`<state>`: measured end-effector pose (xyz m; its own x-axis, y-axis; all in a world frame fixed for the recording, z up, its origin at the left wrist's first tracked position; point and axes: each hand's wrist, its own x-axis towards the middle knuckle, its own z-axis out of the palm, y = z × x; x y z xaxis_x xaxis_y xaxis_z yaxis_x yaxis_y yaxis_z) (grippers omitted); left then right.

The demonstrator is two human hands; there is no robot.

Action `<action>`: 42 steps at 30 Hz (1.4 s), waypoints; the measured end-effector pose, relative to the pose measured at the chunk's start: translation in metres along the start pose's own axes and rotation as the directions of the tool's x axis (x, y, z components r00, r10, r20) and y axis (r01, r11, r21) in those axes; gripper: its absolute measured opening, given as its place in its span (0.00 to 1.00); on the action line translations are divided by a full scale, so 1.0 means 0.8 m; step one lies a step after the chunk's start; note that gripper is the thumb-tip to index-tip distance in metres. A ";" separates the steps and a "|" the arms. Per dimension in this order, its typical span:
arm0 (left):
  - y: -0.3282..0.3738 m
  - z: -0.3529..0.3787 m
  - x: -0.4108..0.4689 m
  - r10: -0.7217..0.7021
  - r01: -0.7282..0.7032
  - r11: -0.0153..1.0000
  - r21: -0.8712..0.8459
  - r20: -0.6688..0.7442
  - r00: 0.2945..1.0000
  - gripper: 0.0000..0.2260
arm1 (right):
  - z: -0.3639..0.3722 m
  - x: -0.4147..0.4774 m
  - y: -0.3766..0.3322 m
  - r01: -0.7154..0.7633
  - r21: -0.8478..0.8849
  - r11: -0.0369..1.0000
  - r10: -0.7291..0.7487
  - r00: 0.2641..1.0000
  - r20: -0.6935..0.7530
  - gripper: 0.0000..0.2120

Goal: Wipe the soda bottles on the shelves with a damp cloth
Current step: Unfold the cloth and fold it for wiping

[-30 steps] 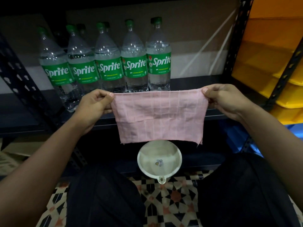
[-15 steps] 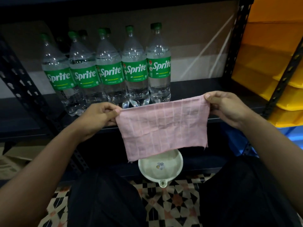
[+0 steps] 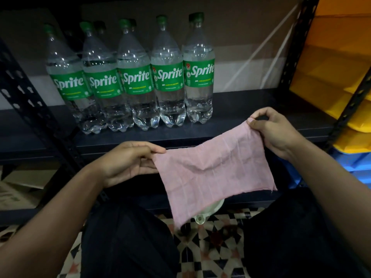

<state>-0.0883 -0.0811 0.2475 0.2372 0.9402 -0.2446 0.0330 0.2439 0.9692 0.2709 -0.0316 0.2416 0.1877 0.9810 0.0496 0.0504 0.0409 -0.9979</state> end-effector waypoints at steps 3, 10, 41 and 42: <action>0.001 0.015 -0.005 -0.017 0.014 0.999 0.035 0.087 0.996 0.22 | 0.014 -0.004 0.005 0.044 -0.070 0.997 -0.044 0.999 0.015 0.09; -0.003 0.062 0.002 0.187 -0.234 0.870 0.434 0.148 0.971 0.09 | 0.044 -0.015 0.006 0.075 -0.102 0.992 -0.060 0.988 0.141 0.06; -0.007 0.115 0.054 0.436 -0.389 0.762 0.518 0.034 0.899 0.06 | 0.072 -0.046 0.002 -0.245 0.060 0.968 0.182 0.844 0.505 0.13; -0.007 0.116 0.055 0.437 -0.385 0.764 0.519 0.024 0.899 0.06 | 0.073 -0.047 0.001 -0.246 0.068 0.967 0.179 0.844 0.506 0.13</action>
<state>0.0119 -0.0633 0.2340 0.2510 0.9463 0.2039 0.4377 -0.2988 0.8480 0.2070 -0.0573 0.2363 -0.3291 0.9310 -0.1579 -0.0640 -0.1888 -0.9799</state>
